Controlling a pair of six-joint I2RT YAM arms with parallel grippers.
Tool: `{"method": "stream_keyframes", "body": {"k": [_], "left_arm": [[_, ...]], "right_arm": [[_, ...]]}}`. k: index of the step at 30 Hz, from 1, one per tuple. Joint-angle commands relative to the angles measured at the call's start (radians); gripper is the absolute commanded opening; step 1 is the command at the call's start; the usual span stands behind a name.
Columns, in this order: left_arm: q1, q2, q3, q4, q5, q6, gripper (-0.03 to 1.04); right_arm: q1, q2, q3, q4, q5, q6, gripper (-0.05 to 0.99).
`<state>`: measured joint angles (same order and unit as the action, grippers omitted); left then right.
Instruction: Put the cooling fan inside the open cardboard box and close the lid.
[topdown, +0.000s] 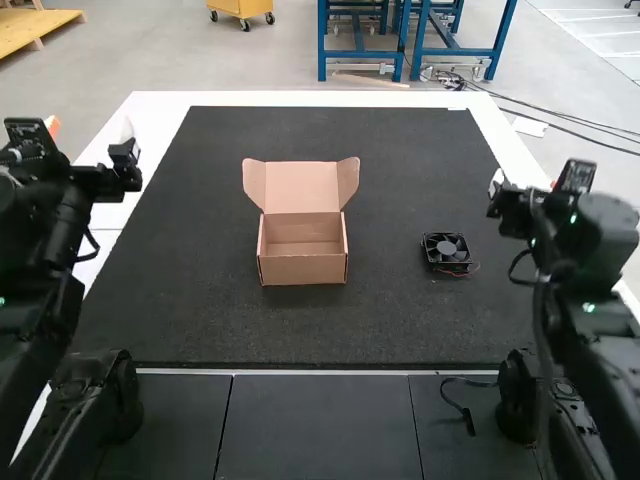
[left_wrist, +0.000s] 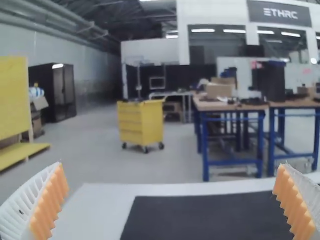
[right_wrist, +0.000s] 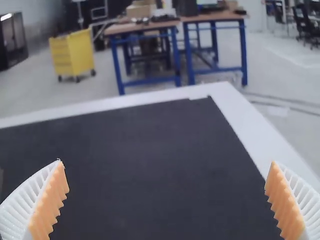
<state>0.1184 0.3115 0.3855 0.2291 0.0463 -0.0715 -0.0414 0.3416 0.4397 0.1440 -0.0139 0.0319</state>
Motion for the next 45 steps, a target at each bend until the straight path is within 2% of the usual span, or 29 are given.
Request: {"method": "stream_keyframes", "body": {"k": [1,2,5,9,11,13,14,16,20,25,30,33,37,40,45], "left_arm": [[0.006,0.02,0.067,-0.036,-0.023,0.052,0.97],[0.003,0.023,0.079,-0.059,0.027,0.05,0.97],[-0.002,0.084,0.11,-0.093,-0.003,0.049,0.97],[-0.014,0.227,0.179,-0.226,0.015,0.05,0.97],[-0.023,0.299,0.184,-0.278,0.013,0.05,0.97],[-0.042,0.351,0.187,-0.292,0.015,0.052,0.97],[-0.052,0.374,0.191,-0.298,0.015,0.052,0.97],[-0.082,0.4,0.224,-0.324,0.015,0.059,0.97],[-0.18,0.445,0.302,-0.384,0.018,0.059,0.97],[-0.338,0.514,0.424,-0.464,-0.003,0.042,0.97],[-0.442,0.58,0.536,-0.524,-0.042,0.032,0.97],[-0.47,0.61,0.582,-0.565,-0.051,0.009,0.97],[-0.484,0.617,0.589,-0.594,-0.057,0.007,0.97],[-0.48,0.615,0.573,-0.623,-0.125,0.01,0.97],[-0.485,0.609,0.556,-0.662,-0.125,0.013,0.97]], "right_arm": [[-0.005,0.077,0.142,-0.084,0.002,-0.032,0.9],[-0.005,0.108,0.174,-0.119,0.0,-0.049,0.9],[-0.003,0.201,0.263,-0.222,-0.008,-0.055,0.9],[0.002,0.31,0.39,-0.379,-0.026,-0.027,0.9],[0.003,0.333,0.415,-0.385,-0.029,0.01,0.91],[0.008,0.346,0.427,-0.371,0.002,0.01,0.91],[0.003,0.367,0.453,-0.383,0.0,0.01,0.91],[0.003,0.427,0.513,-0.498,-0.018,0.028,0.91],[0.015,0.536,0.625,-0.707,-0.024,0.053,0.91],[0.009,0.602,0.761,-0.767,-0.023,0.06,0.91],[0.018,0.728,0.887,-0.903,-0.034,0.066,0.91],[0.032,0.78,0.919,-0.945,-0.034,0.063,0.91],[0.049,0.813,0.904,-0.98,-0.034,0.056,0.91],[0.063,0.835,0.889,-1.025,-0.034,0.03,0.91],[0.083,0.861,0.861,-1.034,-0.017,0.031,0.9]]}}
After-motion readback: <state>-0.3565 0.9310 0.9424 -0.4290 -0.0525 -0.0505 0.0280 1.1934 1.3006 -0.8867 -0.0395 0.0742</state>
